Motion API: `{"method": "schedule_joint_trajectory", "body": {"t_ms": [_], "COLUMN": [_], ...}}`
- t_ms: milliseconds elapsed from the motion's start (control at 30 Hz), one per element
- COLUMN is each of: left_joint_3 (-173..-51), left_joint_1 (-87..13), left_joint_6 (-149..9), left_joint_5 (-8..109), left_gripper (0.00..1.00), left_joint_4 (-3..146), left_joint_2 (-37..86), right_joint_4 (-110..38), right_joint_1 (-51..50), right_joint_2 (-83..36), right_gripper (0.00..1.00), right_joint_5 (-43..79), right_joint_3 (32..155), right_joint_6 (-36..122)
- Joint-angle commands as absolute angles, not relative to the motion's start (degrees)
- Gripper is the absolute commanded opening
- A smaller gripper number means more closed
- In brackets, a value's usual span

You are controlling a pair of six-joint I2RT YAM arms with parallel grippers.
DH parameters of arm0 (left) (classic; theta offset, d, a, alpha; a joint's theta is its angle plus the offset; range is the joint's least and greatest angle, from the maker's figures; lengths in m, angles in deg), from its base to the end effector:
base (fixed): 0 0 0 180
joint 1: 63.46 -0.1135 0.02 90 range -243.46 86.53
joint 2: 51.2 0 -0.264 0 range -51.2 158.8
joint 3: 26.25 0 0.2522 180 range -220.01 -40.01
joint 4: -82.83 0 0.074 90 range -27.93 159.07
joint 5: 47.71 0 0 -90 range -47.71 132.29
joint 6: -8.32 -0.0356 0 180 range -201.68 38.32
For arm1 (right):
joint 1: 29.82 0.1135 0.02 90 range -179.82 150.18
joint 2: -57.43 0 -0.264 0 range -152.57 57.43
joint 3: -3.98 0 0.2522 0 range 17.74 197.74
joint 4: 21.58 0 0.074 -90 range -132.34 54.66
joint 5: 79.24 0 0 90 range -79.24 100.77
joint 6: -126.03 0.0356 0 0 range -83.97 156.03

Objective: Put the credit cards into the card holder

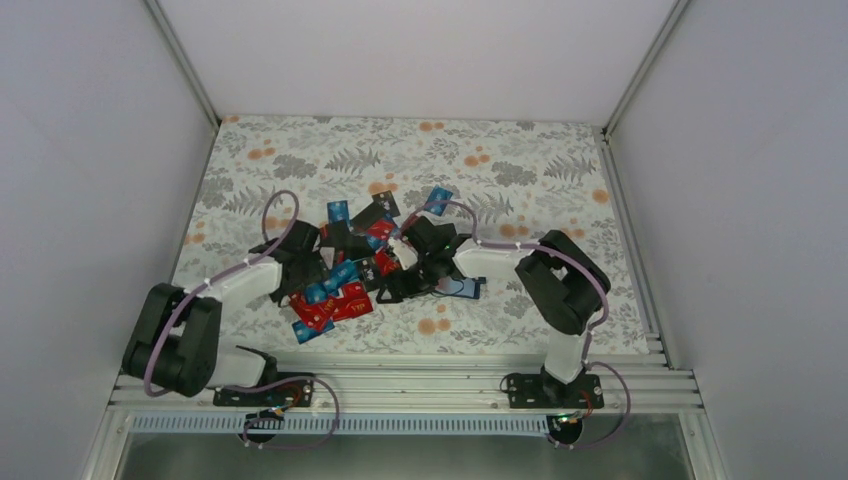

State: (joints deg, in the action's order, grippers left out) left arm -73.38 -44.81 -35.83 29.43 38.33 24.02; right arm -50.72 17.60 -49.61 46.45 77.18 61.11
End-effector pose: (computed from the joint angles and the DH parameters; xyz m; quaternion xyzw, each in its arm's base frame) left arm 0.1993 -0.0589 0.1463 -0.2474 0.9507 0.0134 0.1863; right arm 0.2240 0.2744 0.1338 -0.2495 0.8941 0.3718 0.0031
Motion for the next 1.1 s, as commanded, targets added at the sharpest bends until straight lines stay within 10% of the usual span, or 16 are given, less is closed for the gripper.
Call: {"method": "schedule_joint_trajectory", "body": {"t_ms": [0, 1067], "left_joint_3": [-74.4, -71.7], "left_joint_1": [-46.4, -21.9], "left_joint_6": [-40.4, -20.3], "left_joint_5": [34.7, 33.5], "left_gripper": [0.92, 0.84], "left_joint_4": [42.6, 28.2], "left_joint_2": [30.1, 12.6], "right_joint_4": [-49.5, -46.7], "right_joint_1": [18.3, 19.8], "right_joint_2": [-45.3, -33.6], "right_gripper": [0.65, 0.65], "right_joint_5": [43.9, 45.8], "right_joint_3": [75.1, 65.9], "right_joint_6": [61.2, 65.6]}}
